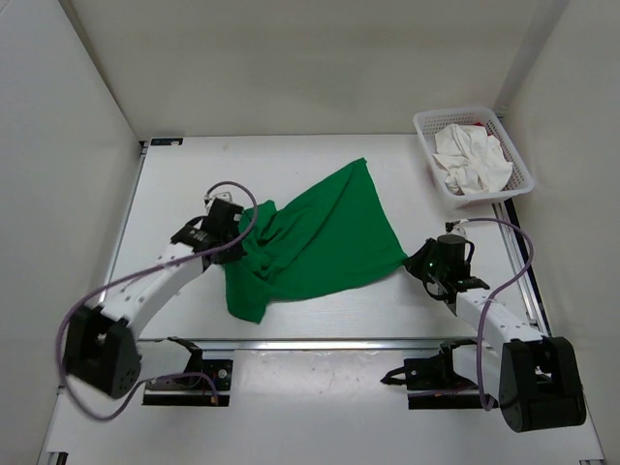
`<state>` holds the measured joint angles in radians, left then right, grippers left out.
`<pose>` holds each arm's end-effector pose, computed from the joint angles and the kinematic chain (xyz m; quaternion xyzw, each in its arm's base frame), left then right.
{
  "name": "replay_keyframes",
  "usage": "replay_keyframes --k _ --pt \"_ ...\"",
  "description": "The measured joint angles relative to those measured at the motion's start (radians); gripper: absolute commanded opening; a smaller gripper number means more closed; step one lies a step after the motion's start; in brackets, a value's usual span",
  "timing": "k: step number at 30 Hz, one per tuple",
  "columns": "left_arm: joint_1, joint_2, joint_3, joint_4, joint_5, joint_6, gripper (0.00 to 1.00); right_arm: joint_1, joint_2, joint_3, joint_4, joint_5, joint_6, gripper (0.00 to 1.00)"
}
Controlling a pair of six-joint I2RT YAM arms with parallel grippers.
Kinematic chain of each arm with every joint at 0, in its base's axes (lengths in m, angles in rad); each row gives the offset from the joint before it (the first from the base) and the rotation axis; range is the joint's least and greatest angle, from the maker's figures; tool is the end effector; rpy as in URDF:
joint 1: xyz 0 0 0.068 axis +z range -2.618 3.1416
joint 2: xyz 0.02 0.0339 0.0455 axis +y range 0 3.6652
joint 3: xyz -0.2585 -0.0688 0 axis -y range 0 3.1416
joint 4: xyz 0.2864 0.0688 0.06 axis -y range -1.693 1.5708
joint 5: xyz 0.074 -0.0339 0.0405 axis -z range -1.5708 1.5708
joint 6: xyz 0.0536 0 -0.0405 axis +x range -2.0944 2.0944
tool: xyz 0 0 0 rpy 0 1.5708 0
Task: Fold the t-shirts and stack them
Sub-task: Flatten out the tshirt
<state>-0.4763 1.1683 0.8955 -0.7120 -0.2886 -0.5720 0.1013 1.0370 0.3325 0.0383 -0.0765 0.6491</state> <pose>0.2559 -0.1148 0.2275 -0.0868 0.9444 -0.0239 0.3164 0.2441 0.0289 0.1175 0.2270 0.8698 0.1920 0.3937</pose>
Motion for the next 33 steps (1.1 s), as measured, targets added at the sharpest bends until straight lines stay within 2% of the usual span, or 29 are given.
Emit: replay_keyframes --k 2,5,9,10,11,12,14,15,20,24,28,30,33 --pt "0.069 0.122 -0.009 0.060 0.012 0.012 0.04 0.002 0.014 0.000 0.014 -0.004 -0.004 0.00" --pt "0.137 0.364 0.092 0.099 0.002 0.027 0.06 0.011 0.036 -0.001 0.023 -0.006 -0.006 0.00" --pt "0.101 0.607 0.337 0.129 -0.012 0.048 0.26 0.019 0.063 -0.001 0.026 -0.003 -0.007 0.00" --pt "0.089 0.656 0.399 0.134 -0.007 0.051 0.27 0.019 0.068 -0.001 0.026 -0.003 -0.009 0.00" --pt "0.081 0.684 0.431 0.150 0.002 0.052 0.32 0.019 0.069 -0.001 0.027 -0.003 -0.010 0.00" --pt "0.074 0.699 0.441 0.174 0.018 0.055 0.42 0.019 0.069 -0.001 0.027 -0.003 -0.013 0.00" --pt "0.077 0.678 0.389 0.217 0.042 0.060 0.52 0.023 0.069 0.000 0.029 -0.003 -0.015 0.00" --pt "0.088 0.636 0.329 0.235 0.048 0.061 0.54 0.023 0.069 0.000 0.030 -0.003 -0.017 0.00" --pt "0.226 0.262 -0.035 0.290 0.109 0.031 0.49 0.039 0.067 0.000 0.033 -0.003 -0.018 0.00" --pt "0.358 0.022 -0.224 0.354 0.161 -0.004 0.41 0.058 0.058 -0.001 0.037 -0.005 -0.021 0.00" --pt "0.452 0.013 -0.344 0.398 0.236 -0.028 0.43 0.062 0.019 -0.001 0.036 -0.006 -0.021 0.00" --pt "0.469 0.016 -0.387 0.396 0.253 -0.039 0.40 0.062 -0.002 0.000 0.036 -0.006 -0.021 0.00" --pt "0.470 0.018 -0.405 0.397 0.272 -0.044 0.47 0.067 -0.014 0.000 0.037 -0.006 -0.021 0.00"
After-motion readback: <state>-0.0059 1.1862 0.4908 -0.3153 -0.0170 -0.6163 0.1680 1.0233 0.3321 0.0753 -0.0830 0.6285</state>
